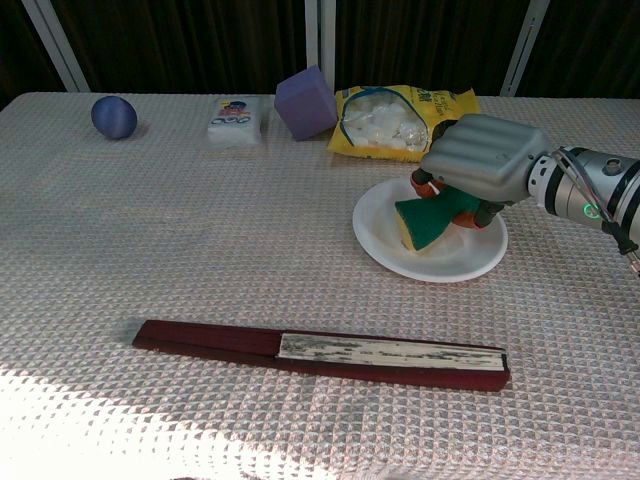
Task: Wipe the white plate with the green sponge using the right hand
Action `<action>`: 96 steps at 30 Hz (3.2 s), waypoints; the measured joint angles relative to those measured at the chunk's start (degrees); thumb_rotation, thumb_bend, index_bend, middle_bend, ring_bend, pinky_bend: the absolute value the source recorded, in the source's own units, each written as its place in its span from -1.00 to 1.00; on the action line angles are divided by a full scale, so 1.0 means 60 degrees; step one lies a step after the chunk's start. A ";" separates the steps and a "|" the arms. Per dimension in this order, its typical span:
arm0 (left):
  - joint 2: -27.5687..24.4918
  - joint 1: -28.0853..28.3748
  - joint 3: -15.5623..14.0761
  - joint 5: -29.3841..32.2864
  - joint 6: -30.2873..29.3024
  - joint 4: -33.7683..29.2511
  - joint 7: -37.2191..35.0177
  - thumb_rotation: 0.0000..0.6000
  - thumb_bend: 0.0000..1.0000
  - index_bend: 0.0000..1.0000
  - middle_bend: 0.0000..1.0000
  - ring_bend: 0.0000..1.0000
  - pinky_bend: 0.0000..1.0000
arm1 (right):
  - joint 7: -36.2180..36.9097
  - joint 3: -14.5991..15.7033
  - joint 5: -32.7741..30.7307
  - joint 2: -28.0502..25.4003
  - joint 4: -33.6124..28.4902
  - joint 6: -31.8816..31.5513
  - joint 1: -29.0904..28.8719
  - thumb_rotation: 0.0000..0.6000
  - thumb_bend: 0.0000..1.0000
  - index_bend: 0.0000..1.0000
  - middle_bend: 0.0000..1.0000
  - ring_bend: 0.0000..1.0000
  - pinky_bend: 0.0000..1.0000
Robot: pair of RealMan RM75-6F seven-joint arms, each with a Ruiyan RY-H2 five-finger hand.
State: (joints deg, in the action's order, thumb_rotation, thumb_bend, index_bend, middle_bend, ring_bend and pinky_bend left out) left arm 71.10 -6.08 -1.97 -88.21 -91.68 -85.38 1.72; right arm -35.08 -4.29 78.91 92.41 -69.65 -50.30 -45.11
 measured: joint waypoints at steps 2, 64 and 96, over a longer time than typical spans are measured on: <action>0.0008 0.0000 0.0006 0.0006 0.0003 0.0011 -0.0007 1.00 -0.95 -0.49 -0.71 -0.81 -0.74 | -0.0007 -0.0011 -0.0035 -0.0031 -0.0014 -0.0066 0.0025 1.00 0.32 0.80 0.20 -0.30 -0.65; 0.0030 0.0031 0.0041 -0.0090 -0.0023 0.0070 -0.0038 1.00 -0.95 -0.50 -0.71 -0.81 -0.74 | -0.0286 -0.0293 -0.1217 -0.1137 -0.0571 -0.0634 0.0495 1.00 0.32 0.83 0.22 -0.25 -0.67; -0.0206 0.0168 0.0072 -0.0330 -0.0106 -0.0579 0.0551 1.00 -0.95 -0.50 -0.71 -0.81 -0.74 | 0.2651 -0.0225 -0.1246 -0.1587 -0.0120 -0.0752 0.1529 1.00 -0.47 -1.00 -0.88 -1.00 -1.00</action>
State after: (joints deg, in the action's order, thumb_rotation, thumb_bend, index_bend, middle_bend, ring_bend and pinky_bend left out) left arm 69.87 -5.07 -1.54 -90.18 -92.32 -88.85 5.02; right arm -19.17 -5.64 71.44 82.89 -70.38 -54.81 -35.94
